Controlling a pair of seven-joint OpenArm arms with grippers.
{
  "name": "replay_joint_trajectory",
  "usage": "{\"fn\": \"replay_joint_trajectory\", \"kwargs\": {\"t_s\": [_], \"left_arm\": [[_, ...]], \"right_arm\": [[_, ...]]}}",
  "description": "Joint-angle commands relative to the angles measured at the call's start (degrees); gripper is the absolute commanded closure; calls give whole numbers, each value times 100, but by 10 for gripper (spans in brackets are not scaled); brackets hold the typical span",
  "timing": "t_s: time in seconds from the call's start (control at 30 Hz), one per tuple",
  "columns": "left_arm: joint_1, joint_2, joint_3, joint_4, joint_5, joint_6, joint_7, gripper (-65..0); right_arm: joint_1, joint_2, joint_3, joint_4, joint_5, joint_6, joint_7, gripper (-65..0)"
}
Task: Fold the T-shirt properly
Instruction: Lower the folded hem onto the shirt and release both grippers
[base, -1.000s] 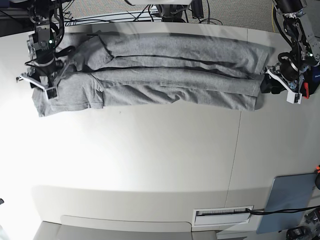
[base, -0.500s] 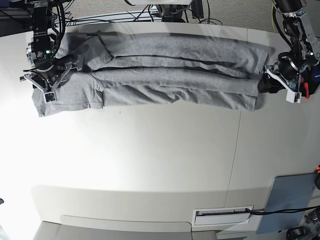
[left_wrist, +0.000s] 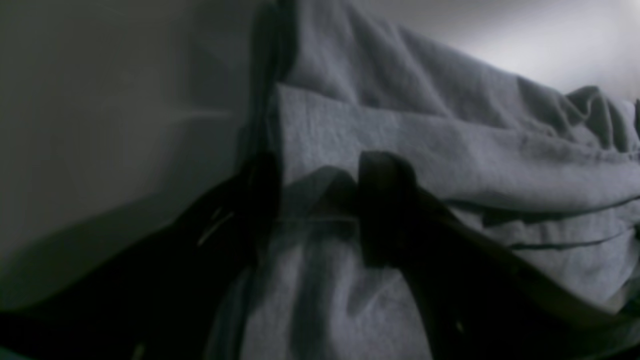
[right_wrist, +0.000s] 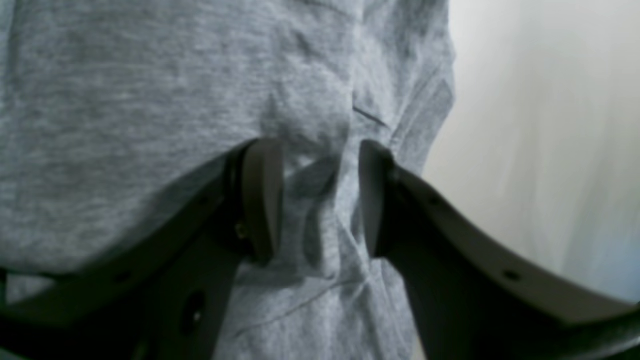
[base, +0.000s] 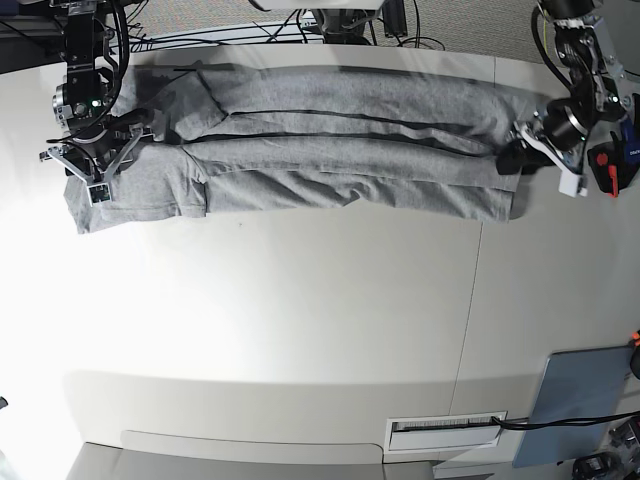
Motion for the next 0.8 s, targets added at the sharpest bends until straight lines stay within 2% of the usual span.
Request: {"fn": "replay_joint_trajectory", "kwargs": {"t_s": [0.0, 0.07, 0.13, 0.2, 0.3, 0.4, 0.6, 0.7, 0.73, 0.77], "left_arm": [[-24, -37, -37, 55, 98, 26, -39, -279], [-28, 20, -37, -37, 459, 282, -197, -279], [-26, 13, -37, -162, 494, 304, -256, -279], [-24, 15, -37, -190, 415, 120, -146, -279], [-28, 15, -37, -188, -286, -291, 306, -279], [-26, 15, -37, -188, -654, -479, 595, -276], [-31, 13, -37, -188, -728, -487, 562, -168], [-28, 13, -37, -188, -632, -487, 380, -27], [-28, 13, -39, -190, -527, -485, 232, 0], [-28, 11, -39, -188, -376, -466, 42, 0]], "right_arm": [[46, 83, 44, 81, -31, -37, 76, -247], [44, 81, 44, 81, -33, -37, 46, -247], [46, 83, 44, 81, -33, -39, 24, -247], [46, 81, 44, 81, -33, -39, 22, -247], [46, 83, 44, 81, -33, -39, 22, -247], [46, 83, 44, 81, -33, -39, 24, -247], [46, 81, 44, 81, -33, -39, 22, -247], [46, 83, 44, 81, -33, -39, 22, -247], [46, 83, 44, 81, -33, -39, 22, -247], [46, 81, 44, 81, -33, -39, 20, -247]]}}
